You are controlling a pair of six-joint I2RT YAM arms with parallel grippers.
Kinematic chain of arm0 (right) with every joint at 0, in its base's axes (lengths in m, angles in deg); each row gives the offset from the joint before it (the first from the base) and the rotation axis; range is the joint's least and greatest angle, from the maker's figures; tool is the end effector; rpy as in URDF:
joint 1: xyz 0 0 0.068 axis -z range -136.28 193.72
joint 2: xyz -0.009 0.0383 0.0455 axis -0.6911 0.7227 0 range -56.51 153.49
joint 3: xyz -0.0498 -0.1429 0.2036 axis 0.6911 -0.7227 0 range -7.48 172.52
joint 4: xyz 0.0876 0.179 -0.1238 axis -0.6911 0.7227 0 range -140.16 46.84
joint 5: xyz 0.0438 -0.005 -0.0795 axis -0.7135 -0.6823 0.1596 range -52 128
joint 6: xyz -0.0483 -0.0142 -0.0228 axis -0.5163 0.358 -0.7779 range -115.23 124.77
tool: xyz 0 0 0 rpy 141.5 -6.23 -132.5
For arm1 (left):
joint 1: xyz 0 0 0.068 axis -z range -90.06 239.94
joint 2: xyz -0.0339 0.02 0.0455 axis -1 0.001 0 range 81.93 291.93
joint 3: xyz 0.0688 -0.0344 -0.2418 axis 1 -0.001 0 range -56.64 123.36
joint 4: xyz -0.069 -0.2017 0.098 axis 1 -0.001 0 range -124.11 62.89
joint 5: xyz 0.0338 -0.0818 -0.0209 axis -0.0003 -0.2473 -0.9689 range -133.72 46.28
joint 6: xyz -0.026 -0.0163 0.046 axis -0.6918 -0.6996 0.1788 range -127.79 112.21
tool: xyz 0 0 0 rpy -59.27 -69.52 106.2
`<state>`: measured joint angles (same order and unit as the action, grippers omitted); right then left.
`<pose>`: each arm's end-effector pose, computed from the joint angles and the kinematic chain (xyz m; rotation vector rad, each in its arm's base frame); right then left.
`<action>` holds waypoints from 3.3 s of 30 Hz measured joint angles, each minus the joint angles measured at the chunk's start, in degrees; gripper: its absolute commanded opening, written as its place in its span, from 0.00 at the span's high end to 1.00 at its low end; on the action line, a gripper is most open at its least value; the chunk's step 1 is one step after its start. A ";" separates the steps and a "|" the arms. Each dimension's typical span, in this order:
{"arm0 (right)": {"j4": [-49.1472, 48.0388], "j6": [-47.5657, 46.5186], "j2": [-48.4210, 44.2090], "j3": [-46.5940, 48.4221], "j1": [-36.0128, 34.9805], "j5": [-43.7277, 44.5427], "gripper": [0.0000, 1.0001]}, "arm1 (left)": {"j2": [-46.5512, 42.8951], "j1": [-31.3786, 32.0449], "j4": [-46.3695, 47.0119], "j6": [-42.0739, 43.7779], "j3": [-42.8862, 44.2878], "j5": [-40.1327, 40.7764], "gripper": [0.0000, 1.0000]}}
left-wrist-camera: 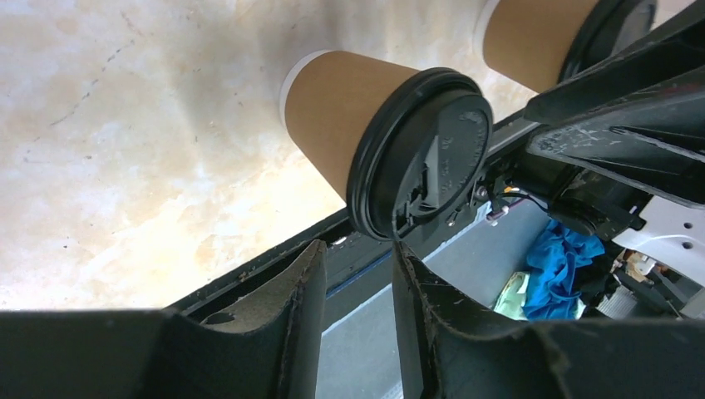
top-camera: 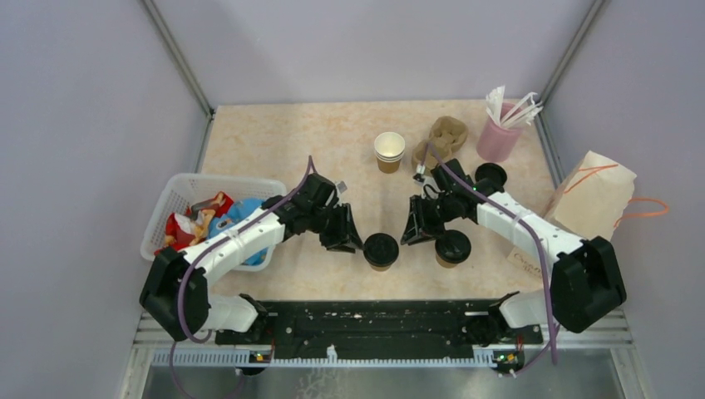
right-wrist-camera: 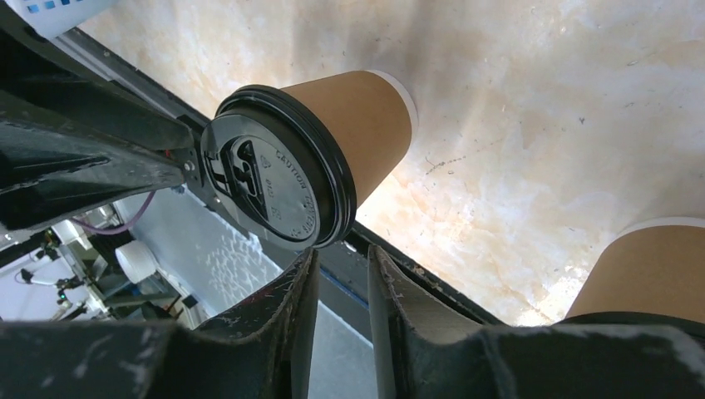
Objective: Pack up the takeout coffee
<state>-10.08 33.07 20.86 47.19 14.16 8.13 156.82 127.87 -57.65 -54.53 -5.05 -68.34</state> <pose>0.1977 0.1336 0.2290 -0.2125 2.8102 0.9859 0.1816 -0.1614 0.2315 -0.0159 2.7725 -1.0540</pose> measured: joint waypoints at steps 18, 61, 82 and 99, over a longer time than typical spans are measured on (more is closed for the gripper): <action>-3.21 -0.22 3.30 -1.44 0.00 -1.62 0.73 | 5.53 0.00 0.11 -0.94 -0.04 -2.10 0.66; -13.73 2.19 2.95 -8.24 1.36 -5.90 0.72 | 7.93 1.25 0.09 1.27 0.42 -1.33 0.61; 5.57 -3.23 -0.94 7.02 0.15 5.64 0.52 | 8.83 2.49 -8.85 6.54 7.69 8.24 0.36; 11.08 -0.79 -8.26 14.32 3.87 23.02 0.44 | -0.98 2.49 -10.95 8.11 19.87 9.05 0.20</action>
<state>1.00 32.28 12.60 61.51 18.03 31.15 155.84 130.36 -68.60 -46.42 14.82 -59.29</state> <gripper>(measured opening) 0.561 0.781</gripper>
